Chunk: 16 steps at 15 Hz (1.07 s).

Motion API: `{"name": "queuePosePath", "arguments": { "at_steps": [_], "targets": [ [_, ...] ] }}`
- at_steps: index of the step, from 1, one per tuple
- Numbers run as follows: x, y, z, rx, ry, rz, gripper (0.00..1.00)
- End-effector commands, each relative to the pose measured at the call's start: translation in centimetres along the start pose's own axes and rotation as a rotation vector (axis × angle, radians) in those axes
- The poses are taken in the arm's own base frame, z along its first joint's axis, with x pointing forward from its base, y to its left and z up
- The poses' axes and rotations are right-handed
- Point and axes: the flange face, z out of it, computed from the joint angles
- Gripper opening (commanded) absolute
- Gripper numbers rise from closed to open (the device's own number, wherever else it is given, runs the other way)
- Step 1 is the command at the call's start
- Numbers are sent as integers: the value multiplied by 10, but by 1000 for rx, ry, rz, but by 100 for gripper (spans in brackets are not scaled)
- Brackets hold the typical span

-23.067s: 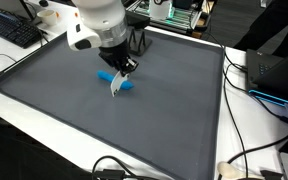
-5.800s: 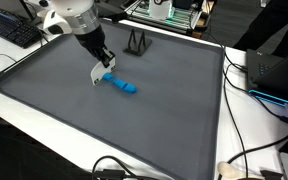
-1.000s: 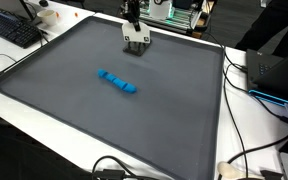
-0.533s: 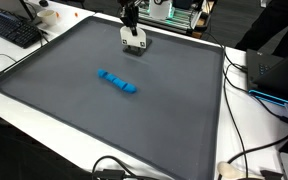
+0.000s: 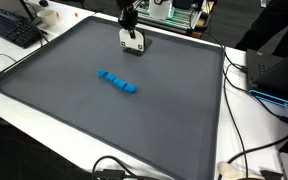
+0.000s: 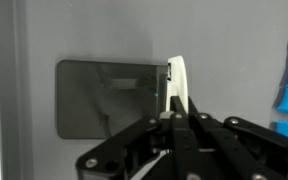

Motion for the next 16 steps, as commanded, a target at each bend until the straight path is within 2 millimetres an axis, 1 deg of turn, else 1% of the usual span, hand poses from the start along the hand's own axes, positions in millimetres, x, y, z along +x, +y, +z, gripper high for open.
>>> {"name": "queuePosePath", "arguments": {
  "at_steps": [1, 10, 16],
  "targets": [
    [1, 5, 8, 17, 5, 8, 1],
    [1, 3, 19, 24, 29, 2, 1],
    [1, 4, 22, 15, 35, 4, 1]
  ]
}}
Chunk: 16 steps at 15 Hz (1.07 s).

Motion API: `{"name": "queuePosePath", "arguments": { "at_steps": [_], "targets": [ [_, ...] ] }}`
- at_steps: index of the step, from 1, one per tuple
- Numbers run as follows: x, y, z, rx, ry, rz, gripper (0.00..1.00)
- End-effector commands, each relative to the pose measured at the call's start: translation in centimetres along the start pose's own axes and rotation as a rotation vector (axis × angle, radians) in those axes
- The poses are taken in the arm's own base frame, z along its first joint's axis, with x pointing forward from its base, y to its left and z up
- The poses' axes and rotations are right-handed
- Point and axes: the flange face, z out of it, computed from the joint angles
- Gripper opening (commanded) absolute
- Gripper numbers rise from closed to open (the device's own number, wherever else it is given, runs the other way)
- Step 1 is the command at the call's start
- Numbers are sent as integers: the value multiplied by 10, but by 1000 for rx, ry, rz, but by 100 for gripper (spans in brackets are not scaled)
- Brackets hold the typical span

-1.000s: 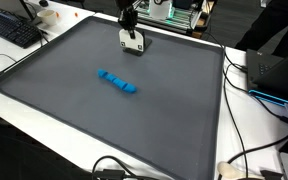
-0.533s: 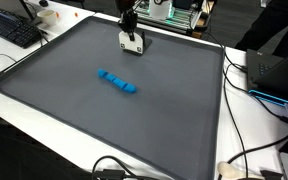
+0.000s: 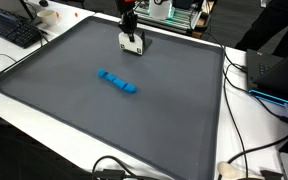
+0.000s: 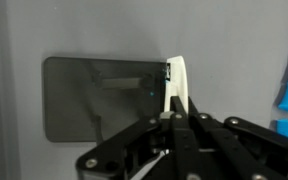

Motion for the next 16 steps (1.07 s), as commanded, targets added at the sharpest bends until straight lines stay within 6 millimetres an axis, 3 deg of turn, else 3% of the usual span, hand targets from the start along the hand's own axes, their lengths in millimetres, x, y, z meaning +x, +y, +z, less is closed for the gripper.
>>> {"name": "queuePosePath", "arguments": {
  "at_steps": [1, 9, 10, 12, 16],
  "targets": [
    [3, 7, 8, -16, 3, 8, 1],
    [4, 7, 5, -47, 10, -5, 1],
    [3, 7, 5, -50, 10, -10, 29],
    [5, 8, 3, -66, 8, -23, 36],
    [11, 6, -5, -91, 34, -49, 67]
  ]
}}
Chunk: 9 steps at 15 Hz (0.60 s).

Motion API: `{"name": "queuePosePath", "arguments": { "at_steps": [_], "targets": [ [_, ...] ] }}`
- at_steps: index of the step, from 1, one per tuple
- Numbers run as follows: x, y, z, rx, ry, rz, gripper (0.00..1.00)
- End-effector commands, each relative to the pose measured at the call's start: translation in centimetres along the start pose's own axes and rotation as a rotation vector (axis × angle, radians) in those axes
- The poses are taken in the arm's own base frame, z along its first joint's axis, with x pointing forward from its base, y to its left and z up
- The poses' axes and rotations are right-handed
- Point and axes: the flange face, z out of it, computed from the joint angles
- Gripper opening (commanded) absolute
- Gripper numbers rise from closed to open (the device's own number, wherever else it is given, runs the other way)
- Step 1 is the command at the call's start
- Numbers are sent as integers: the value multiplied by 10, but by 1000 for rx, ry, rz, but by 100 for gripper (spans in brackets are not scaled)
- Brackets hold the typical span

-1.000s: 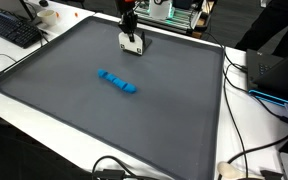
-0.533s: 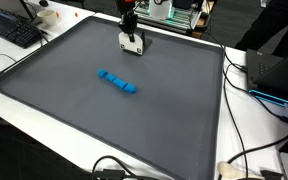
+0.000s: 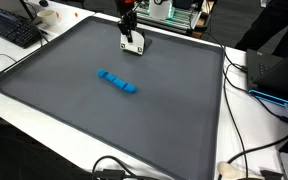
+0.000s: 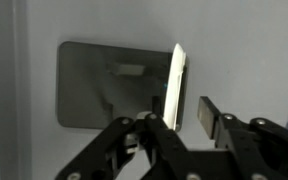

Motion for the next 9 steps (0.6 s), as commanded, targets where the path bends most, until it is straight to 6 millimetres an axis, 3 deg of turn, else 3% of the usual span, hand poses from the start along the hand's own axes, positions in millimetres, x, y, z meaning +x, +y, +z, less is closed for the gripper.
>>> {"name": "queuePosePath", "arguments": {
  "at_steps": [1, 5, 9],
  "targets": [
    [6, 2, -9, -35, 15, -10, 74],
    [1, -4, -25, -70, 6, -39, 100],
    [-9, -13, -46, -142, 16, -82, 100]
  ]
}}
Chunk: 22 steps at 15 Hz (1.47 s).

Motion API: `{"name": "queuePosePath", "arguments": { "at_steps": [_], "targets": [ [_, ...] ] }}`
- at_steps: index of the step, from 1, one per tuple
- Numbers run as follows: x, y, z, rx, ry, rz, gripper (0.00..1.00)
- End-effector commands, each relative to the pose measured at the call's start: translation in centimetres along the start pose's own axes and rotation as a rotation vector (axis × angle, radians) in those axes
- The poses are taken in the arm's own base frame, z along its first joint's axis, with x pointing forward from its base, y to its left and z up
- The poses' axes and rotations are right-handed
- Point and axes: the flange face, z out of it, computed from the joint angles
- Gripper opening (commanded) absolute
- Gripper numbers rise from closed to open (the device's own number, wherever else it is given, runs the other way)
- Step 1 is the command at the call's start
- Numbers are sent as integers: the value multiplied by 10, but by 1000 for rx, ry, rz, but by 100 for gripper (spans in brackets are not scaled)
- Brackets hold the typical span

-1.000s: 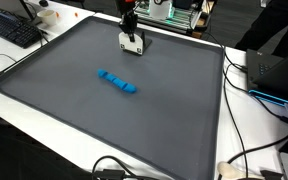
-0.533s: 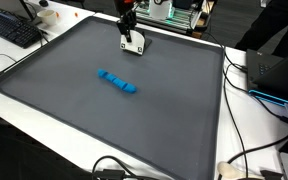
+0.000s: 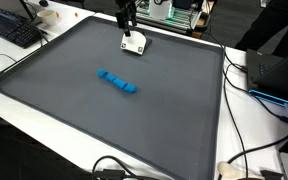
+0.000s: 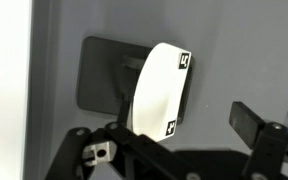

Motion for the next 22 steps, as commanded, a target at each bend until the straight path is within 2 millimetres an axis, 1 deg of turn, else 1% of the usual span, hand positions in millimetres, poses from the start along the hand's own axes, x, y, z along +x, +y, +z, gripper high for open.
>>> {"name": "queuePosePath", "arguments": {
  "at_steps": [1, 3, 7, 12, 16, 22],
  "targets": [
    [-9, -4, -25, -73, 25, -55, 100],
    [-17, -15, -43, -112, 87, -186, 100],
    [-35, -41, -82, -125, 124, -407, 100],
    [-53, -73, -112, -111, 119, -687, 100],
    [-66, -93, -123, -104, 123, -914, 100],
    [-83, -115, -115, -126, 116, -1244, 100]
  ]
}}
